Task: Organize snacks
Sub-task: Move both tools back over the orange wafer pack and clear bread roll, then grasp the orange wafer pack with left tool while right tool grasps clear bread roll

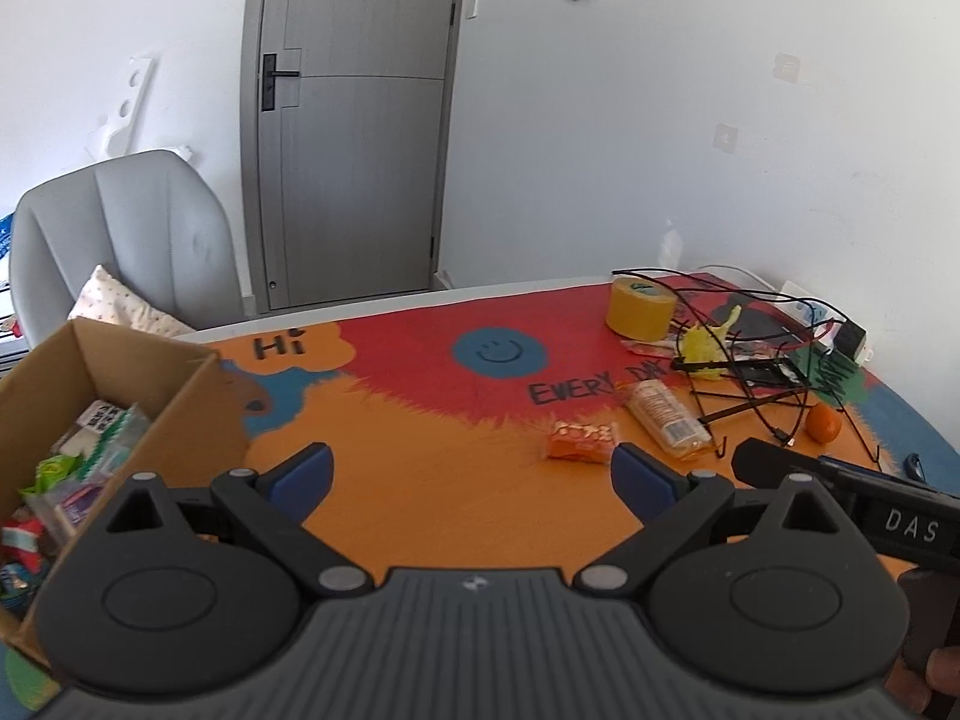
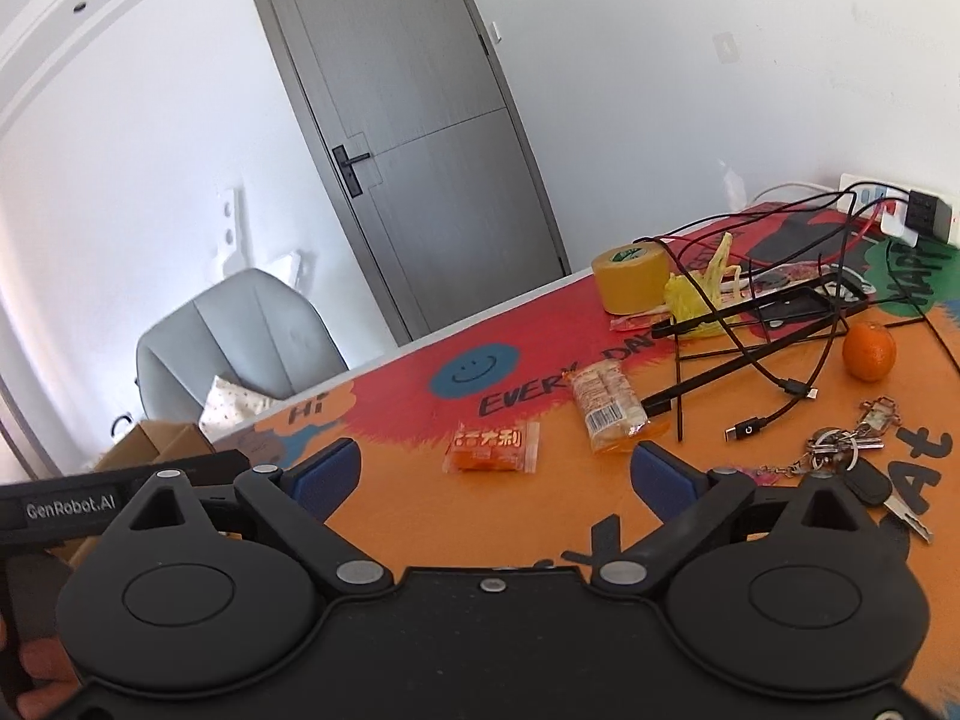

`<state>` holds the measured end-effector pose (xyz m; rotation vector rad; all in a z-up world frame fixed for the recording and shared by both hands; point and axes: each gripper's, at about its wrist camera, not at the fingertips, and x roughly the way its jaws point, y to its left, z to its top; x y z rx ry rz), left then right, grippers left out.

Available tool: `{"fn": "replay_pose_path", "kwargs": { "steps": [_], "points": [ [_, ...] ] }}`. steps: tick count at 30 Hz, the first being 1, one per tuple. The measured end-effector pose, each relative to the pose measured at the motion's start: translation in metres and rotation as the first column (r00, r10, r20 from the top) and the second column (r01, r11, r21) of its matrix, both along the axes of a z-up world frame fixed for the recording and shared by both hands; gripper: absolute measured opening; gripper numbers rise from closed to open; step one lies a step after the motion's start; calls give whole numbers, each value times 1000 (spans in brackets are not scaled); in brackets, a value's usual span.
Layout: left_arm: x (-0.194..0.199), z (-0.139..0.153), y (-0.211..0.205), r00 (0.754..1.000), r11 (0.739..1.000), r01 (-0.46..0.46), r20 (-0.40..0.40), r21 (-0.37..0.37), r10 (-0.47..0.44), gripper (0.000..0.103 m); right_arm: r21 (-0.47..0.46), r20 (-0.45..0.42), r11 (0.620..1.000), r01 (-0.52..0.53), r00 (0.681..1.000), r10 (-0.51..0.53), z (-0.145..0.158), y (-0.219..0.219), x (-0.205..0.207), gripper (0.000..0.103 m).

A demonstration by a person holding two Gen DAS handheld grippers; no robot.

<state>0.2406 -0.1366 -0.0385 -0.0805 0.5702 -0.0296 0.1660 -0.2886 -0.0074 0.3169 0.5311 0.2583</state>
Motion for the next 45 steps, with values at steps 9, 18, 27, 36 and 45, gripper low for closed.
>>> {"fn": "replay_pose_path", "kwargs": {
  "steps": [9, 18, 27, 36, 45],
  "points": [
    [24, -12, -18, 1000, 1000, 20, -6, -9, -20, 97, 4, -13, 1000, 13, 1000, -13, -9, -14, 25, 79],
    [58, -33, -33, 999, 999, 25, -28, -21, -25, 96, -14, -47, 1000, 15, 999, -16, -28, -19, 53, 72],
    [88, -55, -40, 998, 999, 25, -50, -31, -27, 92, -70, -56, 998, -1, 998, -3, -41, -18, 79, 67],
    [107, -72, -44, 997, 999, 29, -64, -38, -32, 92, -132, -53, 991, -3, 999, -4, -58, -13, 93, 59],
    [120, -83, -52, 996, 998, 53, -75, -29, -55, 92, -68, -87, 998, -5, 996, 0, -72, -28, 96, 26]
  ]
}}
